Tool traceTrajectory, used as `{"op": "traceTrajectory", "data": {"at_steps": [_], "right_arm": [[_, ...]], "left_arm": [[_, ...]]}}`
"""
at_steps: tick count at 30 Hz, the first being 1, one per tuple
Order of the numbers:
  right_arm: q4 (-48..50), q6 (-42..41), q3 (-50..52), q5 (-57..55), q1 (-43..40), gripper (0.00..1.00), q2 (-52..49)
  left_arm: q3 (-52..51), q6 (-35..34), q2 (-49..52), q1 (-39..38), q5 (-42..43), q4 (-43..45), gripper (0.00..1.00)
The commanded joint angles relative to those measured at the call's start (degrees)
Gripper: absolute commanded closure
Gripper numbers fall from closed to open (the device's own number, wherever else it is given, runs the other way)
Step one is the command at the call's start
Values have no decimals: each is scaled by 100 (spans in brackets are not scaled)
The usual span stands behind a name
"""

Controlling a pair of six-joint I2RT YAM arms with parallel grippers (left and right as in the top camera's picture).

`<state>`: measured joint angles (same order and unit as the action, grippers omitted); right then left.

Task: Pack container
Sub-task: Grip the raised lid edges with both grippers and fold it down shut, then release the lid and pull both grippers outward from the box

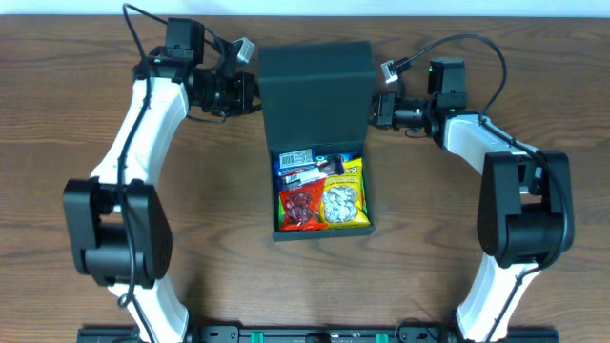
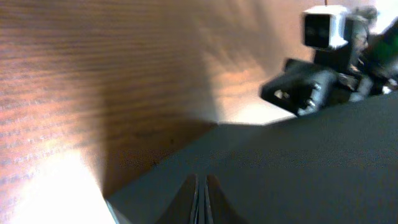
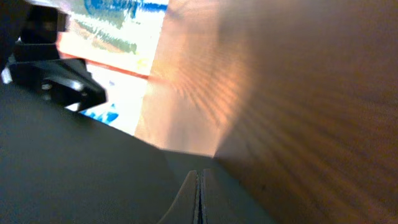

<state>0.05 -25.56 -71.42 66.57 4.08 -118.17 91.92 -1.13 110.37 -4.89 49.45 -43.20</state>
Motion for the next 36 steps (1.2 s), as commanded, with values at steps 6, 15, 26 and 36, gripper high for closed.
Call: {"op": "traceTrajectory", "data": {"at_steps": [6,15,26,36], "right_arm": [[-776,533,-81,376,44,99,-26],[-1003,549,-81,258,-20,98,-26],[-1303,616,-81,-229,-111,98,-22],[-1871,870,-81,-1047,-116,98,433]], "left_arm": [[94,839,-348,4,-334,-765,94],[94,1062,-361,4,-538,-1274,94],[94,1056,-367,4,-903,-1375,94],[94,1145,-544,11,-968,-1805,94]]}}
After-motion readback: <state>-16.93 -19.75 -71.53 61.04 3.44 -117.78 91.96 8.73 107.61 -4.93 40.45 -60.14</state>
